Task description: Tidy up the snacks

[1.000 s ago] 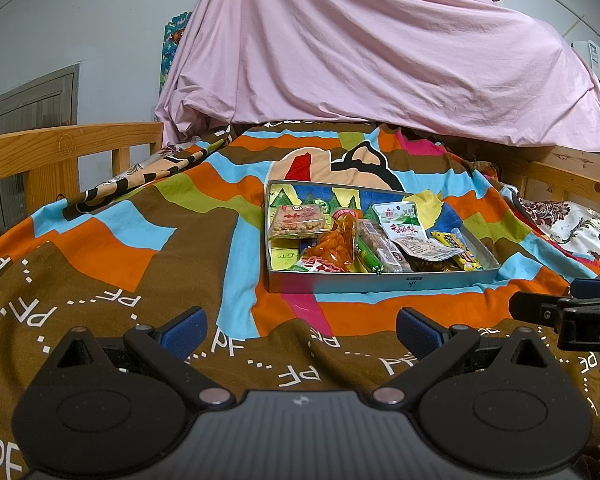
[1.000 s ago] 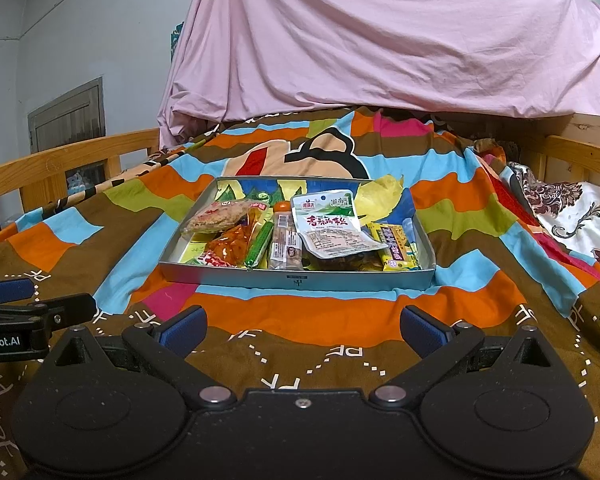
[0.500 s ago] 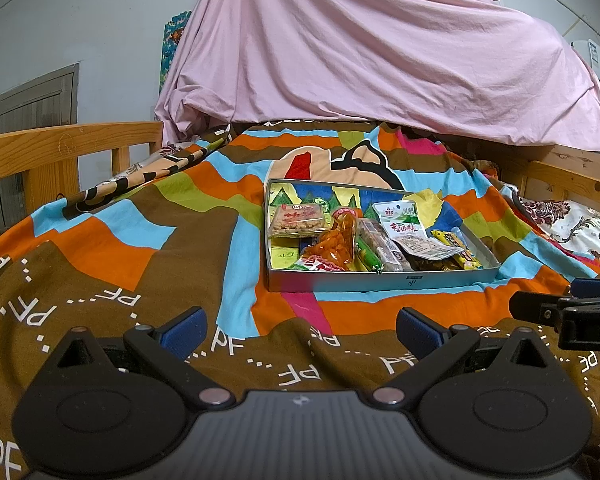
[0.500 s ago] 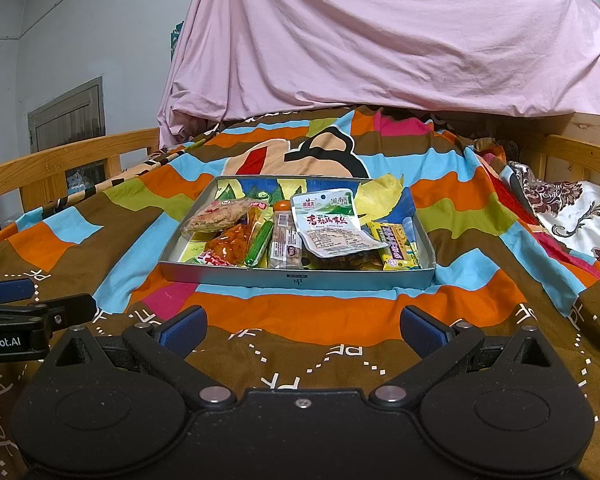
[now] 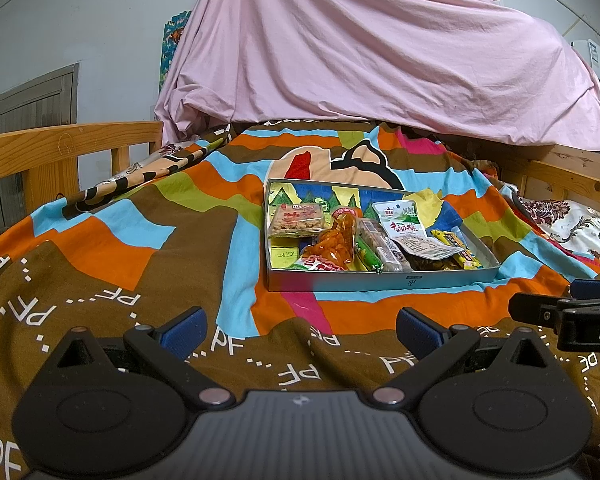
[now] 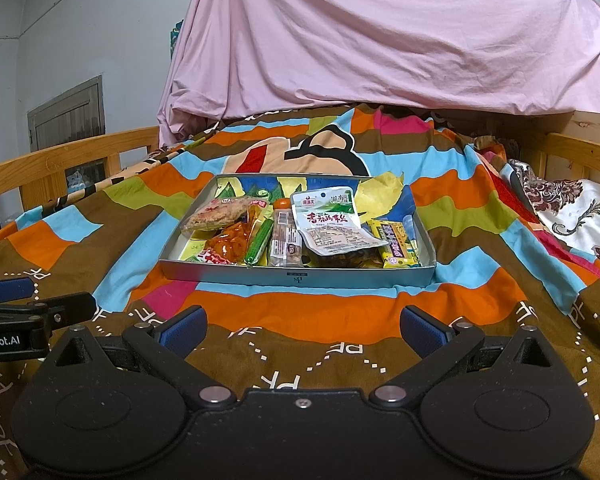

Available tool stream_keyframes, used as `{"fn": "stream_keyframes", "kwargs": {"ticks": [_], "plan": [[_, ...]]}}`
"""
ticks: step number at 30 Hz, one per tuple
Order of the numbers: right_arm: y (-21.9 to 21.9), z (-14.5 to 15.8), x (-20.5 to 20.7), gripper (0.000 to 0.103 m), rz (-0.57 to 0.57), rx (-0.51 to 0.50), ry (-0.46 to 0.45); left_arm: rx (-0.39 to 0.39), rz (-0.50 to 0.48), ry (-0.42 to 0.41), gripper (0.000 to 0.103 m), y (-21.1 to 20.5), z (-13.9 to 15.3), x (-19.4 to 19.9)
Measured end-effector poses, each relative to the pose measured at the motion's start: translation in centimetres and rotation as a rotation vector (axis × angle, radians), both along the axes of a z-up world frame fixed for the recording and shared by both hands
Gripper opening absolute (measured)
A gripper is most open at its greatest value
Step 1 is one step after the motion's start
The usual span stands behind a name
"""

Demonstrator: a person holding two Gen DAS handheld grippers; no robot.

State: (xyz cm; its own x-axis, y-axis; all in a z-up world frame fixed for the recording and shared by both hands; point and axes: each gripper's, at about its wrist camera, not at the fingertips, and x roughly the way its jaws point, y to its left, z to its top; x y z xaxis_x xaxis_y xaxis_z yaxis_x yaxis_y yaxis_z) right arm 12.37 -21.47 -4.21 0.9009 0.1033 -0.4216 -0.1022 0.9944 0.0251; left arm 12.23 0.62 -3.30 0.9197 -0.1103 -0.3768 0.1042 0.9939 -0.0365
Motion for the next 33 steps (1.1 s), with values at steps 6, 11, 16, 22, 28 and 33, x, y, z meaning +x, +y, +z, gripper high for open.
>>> {"fn": "stream_keyframes", "kwargs": {"ticks": [6,11,16,22,28,33], "plan": [[0.00,0.02,0.00,0.102,-0.001,0.000,0.000,0.000,0.000,0.000,0.103,-0.01,0.02,0.00],[0.00,0.03,0.01,0.102,0.000,0.000,0.001,0.000,0.001,0.000,0.103,-0.02,0.04,0.00],[0.02,0.01,-0.02,0.102,-0.001,0.000,0.001,-0.001,-0.002,0.003,0.103,0.00,0.00,0.01],[0.03,0.01,-0.01,0.102,0.000,0.000,0.002,-0.005,-0.012,-0.001,0.103,-0.12,-0.23,-0.21],[0.03,0.03,0.01,0.102,-0.001,-0.001,0.001,-0.028,0.002,0.002,0.103,-0.33,0.21,-0.35],[0.03,0.03,0.05,0.102,0.000,0.000,0.002,-0.064,0.016,0.016,0.103,0.14,0.35,-0.36]]}}
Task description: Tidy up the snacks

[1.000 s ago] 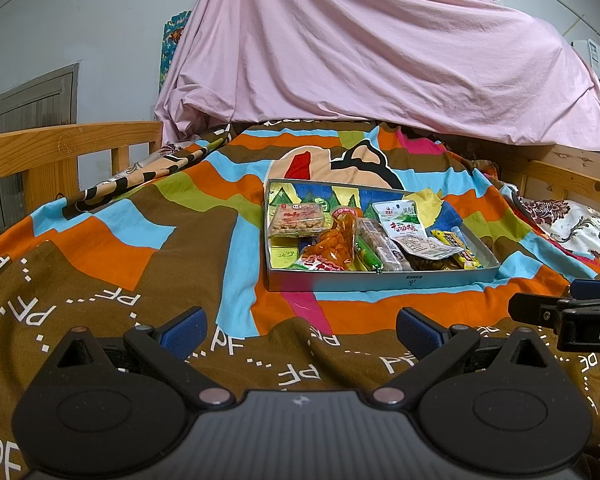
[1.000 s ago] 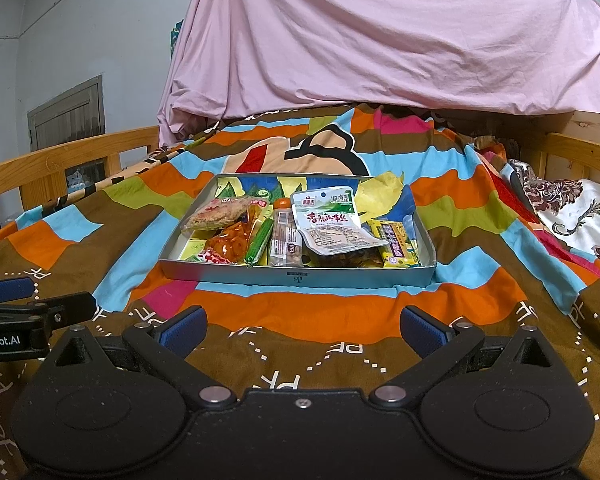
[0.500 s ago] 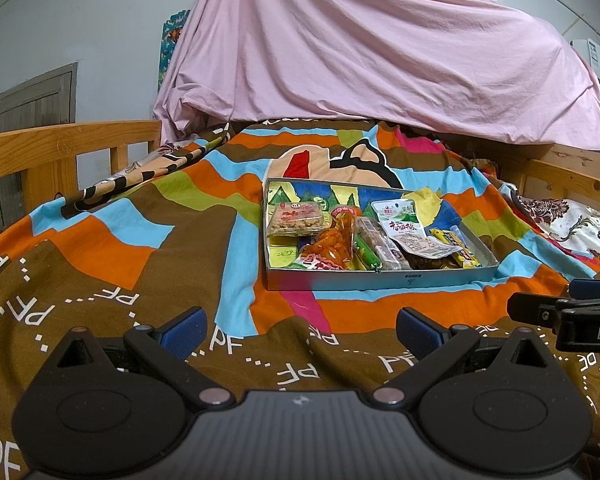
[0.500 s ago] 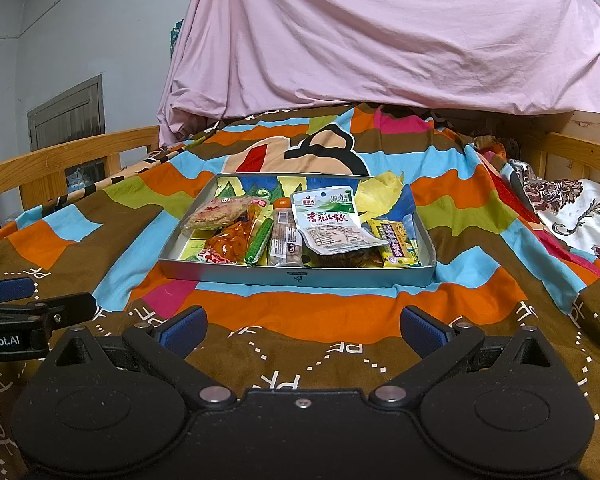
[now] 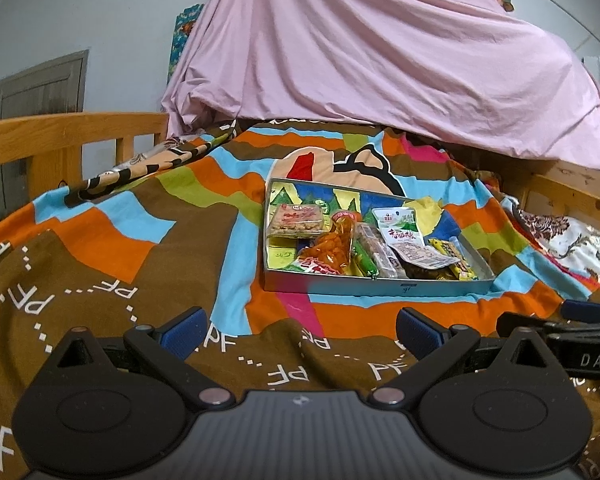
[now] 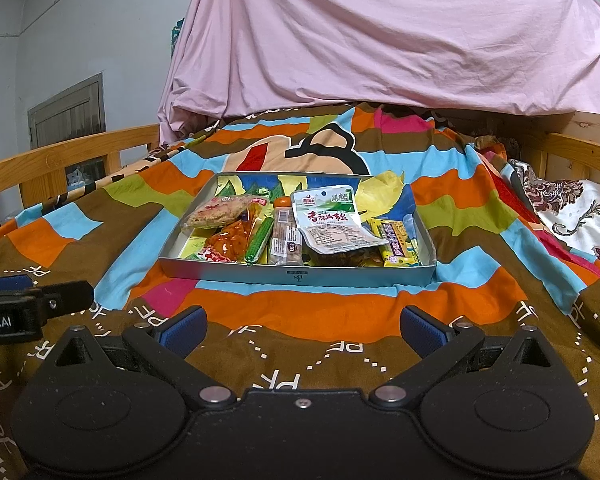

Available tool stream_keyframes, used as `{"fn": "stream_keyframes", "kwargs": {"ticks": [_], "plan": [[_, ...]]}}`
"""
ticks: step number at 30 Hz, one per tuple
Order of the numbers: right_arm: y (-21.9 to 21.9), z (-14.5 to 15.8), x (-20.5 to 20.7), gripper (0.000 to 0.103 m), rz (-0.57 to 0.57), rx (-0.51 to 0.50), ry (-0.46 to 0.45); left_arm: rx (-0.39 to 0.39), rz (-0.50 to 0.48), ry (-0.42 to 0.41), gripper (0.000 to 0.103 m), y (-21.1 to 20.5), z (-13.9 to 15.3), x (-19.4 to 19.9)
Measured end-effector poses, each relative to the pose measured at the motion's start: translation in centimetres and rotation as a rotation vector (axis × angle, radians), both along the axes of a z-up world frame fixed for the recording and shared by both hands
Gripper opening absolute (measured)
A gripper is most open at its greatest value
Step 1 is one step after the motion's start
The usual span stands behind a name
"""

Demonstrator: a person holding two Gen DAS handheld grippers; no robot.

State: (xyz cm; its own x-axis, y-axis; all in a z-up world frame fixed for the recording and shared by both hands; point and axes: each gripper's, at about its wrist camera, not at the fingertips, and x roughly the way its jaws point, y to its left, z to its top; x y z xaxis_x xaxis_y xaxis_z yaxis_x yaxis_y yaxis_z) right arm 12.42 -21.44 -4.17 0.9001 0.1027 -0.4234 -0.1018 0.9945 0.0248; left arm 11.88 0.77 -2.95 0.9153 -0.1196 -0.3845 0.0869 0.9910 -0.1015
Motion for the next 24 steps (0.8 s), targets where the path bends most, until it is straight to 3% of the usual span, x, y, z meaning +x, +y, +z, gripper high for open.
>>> {"fn": "stream_keyframes", "kwargs": {"ticks": [24], "plan": [[0.02,-0.01,0.07,0.102,-0.001,0.000,0.003,0.008,0.027,0.016,0.103,0.38,0.02,0.50]]}}
